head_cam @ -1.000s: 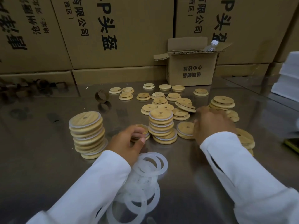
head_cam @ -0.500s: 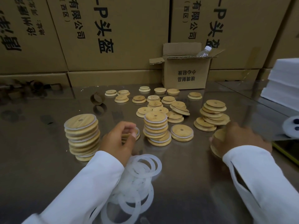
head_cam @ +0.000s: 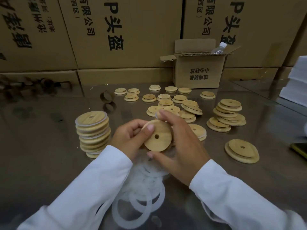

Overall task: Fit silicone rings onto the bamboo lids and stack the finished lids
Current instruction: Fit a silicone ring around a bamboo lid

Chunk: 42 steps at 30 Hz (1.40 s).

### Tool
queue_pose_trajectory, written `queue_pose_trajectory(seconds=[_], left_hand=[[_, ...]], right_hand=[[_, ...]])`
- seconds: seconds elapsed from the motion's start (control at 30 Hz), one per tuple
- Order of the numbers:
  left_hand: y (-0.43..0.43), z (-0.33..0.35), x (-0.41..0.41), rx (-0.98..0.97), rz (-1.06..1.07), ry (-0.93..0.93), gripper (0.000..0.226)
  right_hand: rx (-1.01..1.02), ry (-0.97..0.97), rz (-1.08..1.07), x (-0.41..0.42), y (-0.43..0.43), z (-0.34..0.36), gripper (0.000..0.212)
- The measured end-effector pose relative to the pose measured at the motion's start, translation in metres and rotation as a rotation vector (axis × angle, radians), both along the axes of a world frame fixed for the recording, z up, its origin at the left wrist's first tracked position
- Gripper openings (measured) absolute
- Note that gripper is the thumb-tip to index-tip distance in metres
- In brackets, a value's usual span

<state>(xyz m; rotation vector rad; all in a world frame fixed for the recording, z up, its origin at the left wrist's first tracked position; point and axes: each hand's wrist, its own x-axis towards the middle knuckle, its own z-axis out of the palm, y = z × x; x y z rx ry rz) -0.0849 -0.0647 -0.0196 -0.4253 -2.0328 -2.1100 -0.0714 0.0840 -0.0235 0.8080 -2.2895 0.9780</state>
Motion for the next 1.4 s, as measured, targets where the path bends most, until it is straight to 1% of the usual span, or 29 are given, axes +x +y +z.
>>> queue_pose_trajectory(seconds=[0.03,0.07,0.1,0.17,0.2,0.23,0.33,0.47,0.53,0.57,0.63,0.73,0.8,0.87,0.9,0.97,1.07,1.13,1.23,1.4], left_hand=[[-0.002,0.000,-0.003,0.027,0.029,-0.008,0.019],[-0.004,-0.001,-0.005,0.053,0.066,-0.020,0.018],[-0.007,-0.001,-0.009,0.070,0.102,-0.030,0.018],[-0.010,-0.001,-0.012,0.120,0.144,-0.051,0.015],[-0.010,0.000,-0.012,0.159,0.141,-0.068,0.015],[-0.010,0.000,-0.012,0.204,0.122,-0.089,0.015],[-0.008,0.001,-0.011,0.309,0.049,-0.166,0.014],[-0.009,0.000,-0.011,0.347,0.034,-0.193,0.012],[-0.009,-0.001,-0.012,0.346,0.066,-0.187,0.013],[-0.010,-0.002,-0.012,0.346,0.081,-0.187,0.014],[-0.010,-0.002,-0.013,0.351,0.094,-0.207,0.014],[-0.010,0.001,-0.011,0.351,0.056,-0.280,0.022],[-0.008,0.003,-0.009,0.328,-0.033,-0.337,0.037],[-0.003,0.004,-0.006,0.273,-0.124,-0.362,0.049],[-0.002,0.004,-0.004,0.251,-0.150,-0.362,0.050],[0.000,0.003,-0.001,0.199,-0.182,-0.334,0.044],[-0.001,0.001,0.001,0.137,-0.216,-0.285,0.035],[-0.002,0.000,0.001,0.143,-0.220,-0.277,0.032],[-0.001,-0.001,0.000,0.162,-0.216,-0.258,0.035],[0.000,-0.001,0.001,0.200,-0.225,-0.210,0.036]], right_hand=[[-0.047,-0.064,-0.019,-0.002,0.001,-0.001,0.091],[-0.060,-0.122,-0.068,-0.004,0.003,-0.003,0.089],[-0.020,-0.157,-0.135,-0.006,0.005,-0.005,0.079],[0.189,-0.169,-0.241,-0.008,0.007,-0.008,0.046],[0.282,-0.189,-0.252,-0.008,0.006,-0.010,0.034],[0.335,-0.214,-0.243,-0.007,0.005,-0.012,0.028],[0.331,-0.275,-0.204,-0.006,0.002,-0.012,0.019],[0.281,-0.303,-0.153,-0.006,0.001,-0.009,0.005],[0.204,-0.308,-0.120,-0.006,0.001,-0.007,0.006],[0.124,-0.329,-0.091,-0.005,0.001,-0.005,0.008],[-0.106,-0.371,0.009,-0.003,-0.001,0.001,0.012],[-0.430,-0.333,0.109,-0.001,0.000,0.010,0.012],[-0.565,-0.302,0.069,-0.002,0.000,0.012,0.013],[-0.648,-0.306,-0.004,-0.004,0.000,0.012,0.015],[-0.679,-0.318,-0.027,-0.005,0.000,0.011,0.014],[-0.712,-0.334,-0.044,-0.005,-0.001,0.010,0.014],[-0.703,-0.353,-0.056,-0.005,-0.001,0.010,0.013],[-0.722,-0.379,-0.057,-0.005,-0.002,0.010,0.012],[-0.738,-0.415,-0.049,-0.005,-0.002,0.010,0.012],[-0.730,-0.417,-0.052,-0.006,-0.001,0.010,0.013]])
